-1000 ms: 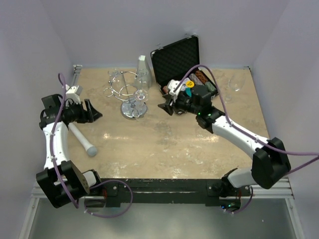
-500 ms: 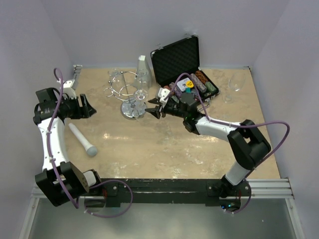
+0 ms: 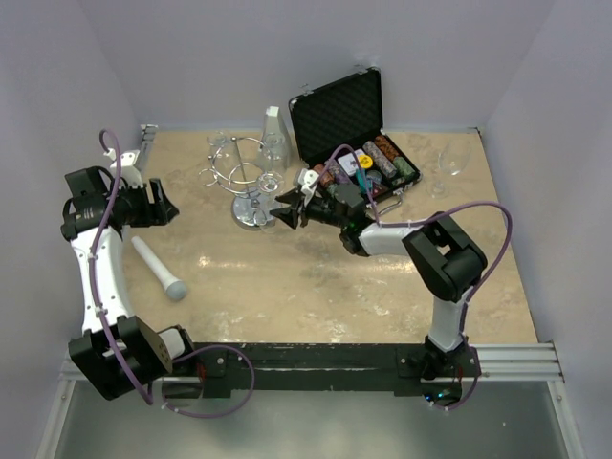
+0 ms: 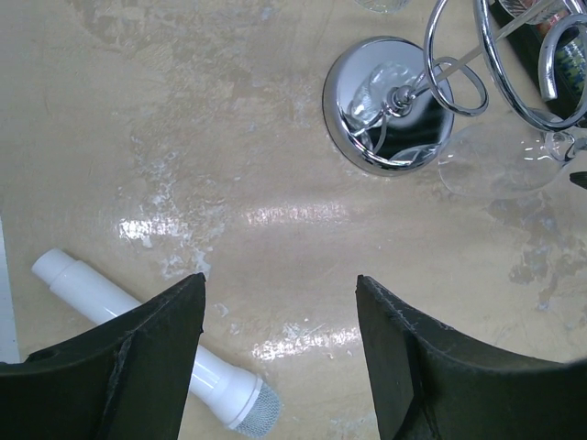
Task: Take the wine glass off the wine glass rack
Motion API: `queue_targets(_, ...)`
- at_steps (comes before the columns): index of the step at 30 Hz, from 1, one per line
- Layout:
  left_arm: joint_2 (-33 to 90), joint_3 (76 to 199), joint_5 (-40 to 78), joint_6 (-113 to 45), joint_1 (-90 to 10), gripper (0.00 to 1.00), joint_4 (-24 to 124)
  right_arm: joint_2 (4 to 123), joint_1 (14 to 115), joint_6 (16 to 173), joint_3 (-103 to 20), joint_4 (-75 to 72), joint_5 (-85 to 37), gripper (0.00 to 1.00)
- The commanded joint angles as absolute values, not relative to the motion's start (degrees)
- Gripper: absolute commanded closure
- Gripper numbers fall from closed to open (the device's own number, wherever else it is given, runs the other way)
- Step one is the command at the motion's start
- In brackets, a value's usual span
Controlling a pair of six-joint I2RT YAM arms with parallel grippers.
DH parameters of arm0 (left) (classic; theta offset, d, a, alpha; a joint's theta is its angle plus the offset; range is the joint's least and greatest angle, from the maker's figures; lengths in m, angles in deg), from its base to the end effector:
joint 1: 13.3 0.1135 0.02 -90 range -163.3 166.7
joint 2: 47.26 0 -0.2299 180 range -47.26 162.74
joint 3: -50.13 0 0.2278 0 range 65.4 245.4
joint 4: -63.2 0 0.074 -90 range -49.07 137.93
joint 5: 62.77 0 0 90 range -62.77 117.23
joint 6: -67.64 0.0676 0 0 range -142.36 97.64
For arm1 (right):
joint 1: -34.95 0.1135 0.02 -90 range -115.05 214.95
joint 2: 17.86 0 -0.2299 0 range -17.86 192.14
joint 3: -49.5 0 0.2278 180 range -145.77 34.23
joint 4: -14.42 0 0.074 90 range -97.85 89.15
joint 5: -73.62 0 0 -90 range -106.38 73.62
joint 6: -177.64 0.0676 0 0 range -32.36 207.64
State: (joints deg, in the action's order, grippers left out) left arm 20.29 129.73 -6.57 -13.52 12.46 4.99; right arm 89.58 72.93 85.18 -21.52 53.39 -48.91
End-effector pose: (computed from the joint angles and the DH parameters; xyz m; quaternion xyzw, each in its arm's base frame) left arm 0.2371 0.0727 0.2796 -0.0232 0.8939 -0.1513 0.4212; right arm 0.2953 0.2767 0.2034 -0.4193 0.5527 0.3960 0.6016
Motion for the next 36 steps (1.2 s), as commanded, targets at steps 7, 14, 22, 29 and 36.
queue_targets(7, 18.13, 131.93, -3.88, -12.78, 12.98, 0.29, 5.04, 93.85, 73.27, 91.07, -28.17, 62.60, -47.58, 0.57)
queue_targets(14, 18.39, 132.11, -3.88, -12.70, 12.98, 0.29, 4.78, 94.90, 73.36, 92.57, -29.58, 63.13, -47.67, 0.65)
queue_targets(22, 18.05, 131.84, -5.02, -12.78, 12.98, 0.29, 5.65, 92.89, 73.27, 91.16, -29.40, 59.62, -48.72, 0.84)
queue_targets(29, 16.47, 130.70, -6.78, -12.70, 12.90, 0.29, 8.99, 87.27, 73.27, 90.11, -29.32, 52.60, -49.43, 1.00)
queue_targets(36, 14.18, 128.16, -9.24, -13.49, 12.89, 0.29, 13.12, 82.52, 73.36, 87.99, -29.23, 45.56, -49.25, 1.00)
